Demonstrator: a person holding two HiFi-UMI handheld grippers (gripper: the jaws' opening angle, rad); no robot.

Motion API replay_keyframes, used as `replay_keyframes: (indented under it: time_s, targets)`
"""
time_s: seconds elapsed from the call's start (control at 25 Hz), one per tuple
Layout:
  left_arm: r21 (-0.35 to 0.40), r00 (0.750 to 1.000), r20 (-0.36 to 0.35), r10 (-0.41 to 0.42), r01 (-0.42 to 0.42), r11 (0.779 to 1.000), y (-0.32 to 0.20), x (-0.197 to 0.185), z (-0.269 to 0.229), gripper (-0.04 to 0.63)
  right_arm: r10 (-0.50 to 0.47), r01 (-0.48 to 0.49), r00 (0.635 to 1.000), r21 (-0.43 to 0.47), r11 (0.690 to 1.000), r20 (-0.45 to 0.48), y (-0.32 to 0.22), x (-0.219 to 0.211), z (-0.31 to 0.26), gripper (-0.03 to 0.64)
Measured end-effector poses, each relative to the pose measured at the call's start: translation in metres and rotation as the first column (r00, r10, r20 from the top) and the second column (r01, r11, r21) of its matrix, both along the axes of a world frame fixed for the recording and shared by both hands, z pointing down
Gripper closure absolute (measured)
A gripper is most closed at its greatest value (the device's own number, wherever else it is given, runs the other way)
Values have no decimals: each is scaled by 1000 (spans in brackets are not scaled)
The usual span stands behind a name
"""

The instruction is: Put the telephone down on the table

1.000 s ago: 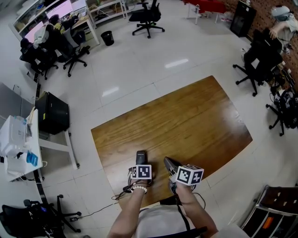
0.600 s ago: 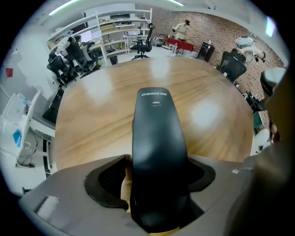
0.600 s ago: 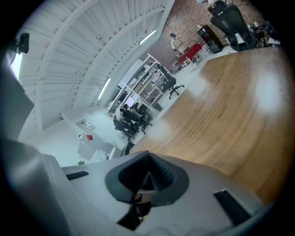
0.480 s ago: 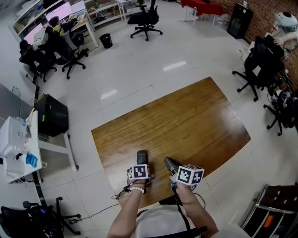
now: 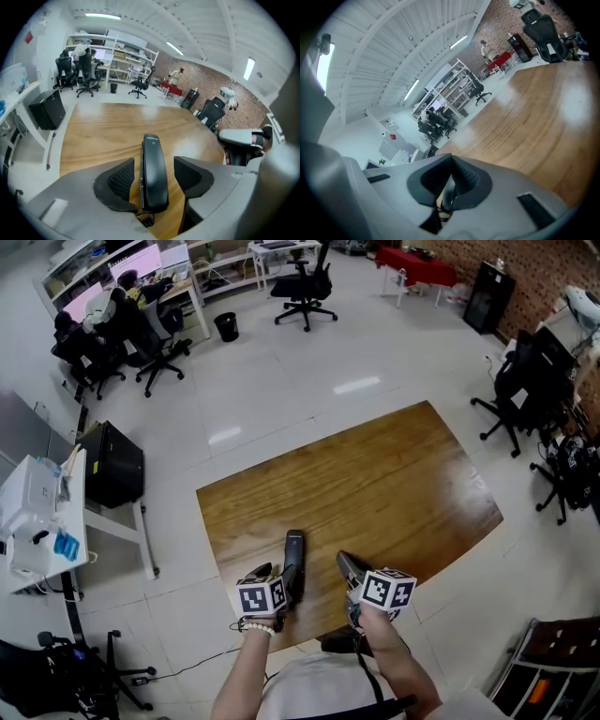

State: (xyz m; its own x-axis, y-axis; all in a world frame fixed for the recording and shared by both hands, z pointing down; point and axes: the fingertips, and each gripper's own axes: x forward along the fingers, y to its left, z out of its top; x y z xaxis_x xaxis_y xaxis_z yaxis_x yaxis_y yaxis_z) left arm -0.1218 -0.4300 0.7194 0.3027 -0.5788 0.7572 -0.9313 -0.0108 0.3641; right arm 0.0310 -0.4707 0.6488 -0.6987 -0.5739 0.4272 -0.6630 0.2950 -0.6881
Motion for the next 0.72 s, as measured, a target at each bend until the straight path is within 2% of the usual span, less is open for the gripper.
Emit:
replay_keyframes:
  time_s: [0.08, 0.16, 0.28, 0.4, 0.56, 0.72]
  targets:
    - [50, 998, -42, -43, 46, 998, 6, -9, -12, 369, -3, 3, 1000, 20, 1000, -2, 8, -2, -6, 609]
    - [67, 997, -55, -52, 55, 996, 16, -13, -19, 417, -1, 1, 1000, 41, 999, -5, 17, -1, -13, 609]
    - [68, 997, -58, -43, 47, 997, 38, -14, -24, 585, 7, -6, 1000, 69, 998, -11, 35, -1, -23, 609]
    - [97, 996, -82, -46, 54, 994, 62, -15, -31, 588, 11, -9, 1000, 91, 996, -16, 59, -2, -29, 609]
    - [172, 994, -101, -49, 65, 983, 95, -20, -47, 588, 21, -18, 1000, 129, 991, -20, 96, -3, -37, 609]
    - [269, 995, -104, 5, 23, 963, 133, -16, -73, 588, 28, -22, 999, 151, 988, -36, 142, -3, -45, 609]
